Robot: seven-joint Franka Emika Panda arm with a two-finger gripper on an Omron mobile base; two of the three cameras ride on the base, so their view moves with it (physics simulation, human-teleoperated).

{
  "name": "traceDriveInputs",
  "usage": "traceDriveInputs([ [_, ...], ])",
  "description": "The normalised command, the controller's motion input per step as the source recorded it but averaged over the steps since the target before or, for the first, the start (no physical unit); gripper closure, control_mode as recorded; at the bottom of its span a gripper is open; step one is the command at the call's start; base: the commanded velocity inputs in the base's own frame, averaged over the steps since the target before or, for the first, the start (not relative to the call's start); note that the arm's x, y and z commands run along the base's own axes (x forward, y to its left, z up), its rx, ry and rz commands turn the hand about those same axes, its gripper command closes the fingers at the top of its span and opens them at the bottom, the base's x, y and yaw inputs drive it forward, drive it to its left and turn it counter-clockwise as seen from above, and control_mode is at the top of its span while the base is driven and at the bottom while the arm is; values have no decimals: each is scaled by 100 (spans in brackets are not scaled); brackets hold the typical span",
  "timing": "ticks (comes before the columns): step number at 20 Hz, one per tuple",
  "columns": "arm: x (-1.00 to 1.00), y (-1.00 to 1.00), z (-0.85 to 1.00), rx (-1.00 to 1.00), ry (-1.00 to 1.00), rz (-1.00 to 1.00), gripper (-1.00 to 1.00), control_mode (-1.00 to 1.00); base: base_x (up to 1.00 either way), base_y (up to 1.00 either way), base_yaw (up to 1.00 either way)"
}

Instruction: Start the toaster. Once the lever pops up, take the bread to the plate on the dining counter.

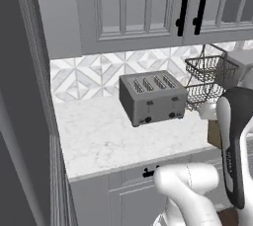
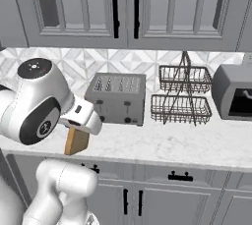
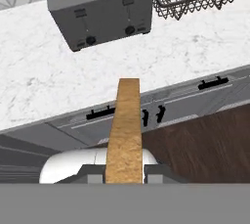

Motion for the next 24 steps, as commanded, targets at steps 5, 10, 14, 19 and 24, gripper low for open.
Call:
traceDriveInputs([
  [5,0,0,0,0,0,0,100,100,0,-35,-82],
  [10,0,0,0,0,0,0,100,100,9,-74,-71],
  [14,0,0,0,0,0,0,100,100,42,-98,-52],
  [19,0,0,0,0,0,0,100,100,77,-100,-28],
  [24,0,0,0,0,0,0,100,100,69,-100,-19],
])
